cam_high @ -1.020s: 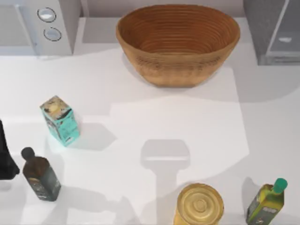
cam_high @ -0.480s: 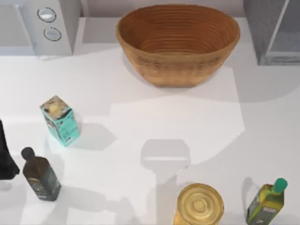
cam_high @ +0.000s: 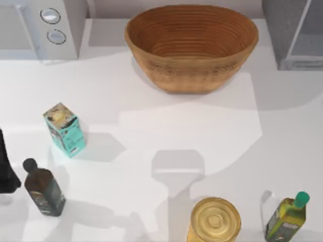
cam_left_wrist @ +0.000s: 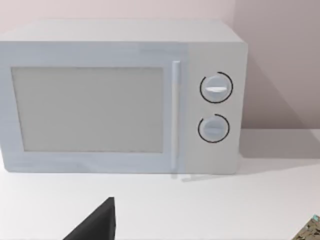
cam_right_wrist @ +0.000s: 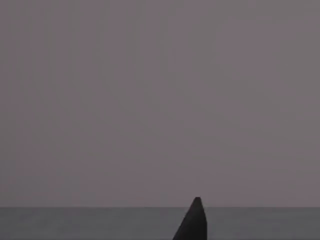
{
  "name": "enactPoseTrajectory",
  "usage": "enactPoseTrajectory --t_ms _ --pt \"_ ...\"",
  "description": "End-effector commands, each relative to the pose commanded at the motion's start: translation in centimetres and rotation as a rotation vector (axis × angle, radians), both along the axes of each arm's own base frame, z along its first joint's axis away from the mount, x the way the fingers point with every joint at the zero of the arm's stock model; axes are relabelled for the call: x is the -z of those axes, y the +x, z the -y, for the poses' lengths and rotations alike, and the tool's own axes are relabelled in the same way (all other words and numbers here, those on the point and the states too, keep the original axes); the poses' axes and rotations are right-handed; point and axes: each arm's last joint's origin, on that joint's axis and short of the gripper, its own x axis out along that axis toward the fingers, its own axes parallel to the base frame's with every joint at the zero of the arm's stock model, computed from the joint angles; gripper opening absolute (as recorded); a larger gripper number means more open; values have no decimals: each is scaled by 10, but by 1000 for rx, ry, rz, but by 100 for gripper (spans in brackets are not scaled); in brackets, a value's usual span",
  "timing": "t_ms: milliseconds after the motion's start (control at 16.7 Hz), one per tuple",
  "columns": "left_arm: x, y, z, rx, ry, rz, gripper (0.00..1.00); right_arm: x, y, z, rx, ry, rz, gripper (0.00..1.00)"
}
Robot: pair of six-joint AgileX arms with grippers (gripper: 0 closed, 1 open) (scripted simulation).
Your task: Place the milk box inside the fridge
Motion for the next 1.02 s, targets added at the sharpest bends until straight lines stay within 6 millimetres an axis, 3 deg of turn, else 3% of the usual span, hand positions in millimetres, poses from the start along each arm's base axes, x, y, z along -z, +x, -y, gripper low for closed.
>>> enactPoseTrajectory --t_ms 660,1020 --pt "0 0 0 0 0 0 100 0 0 0 0 0 0 98" --pt "0 0 0 0 0 0 100 0 0 0 0 0 0 100"
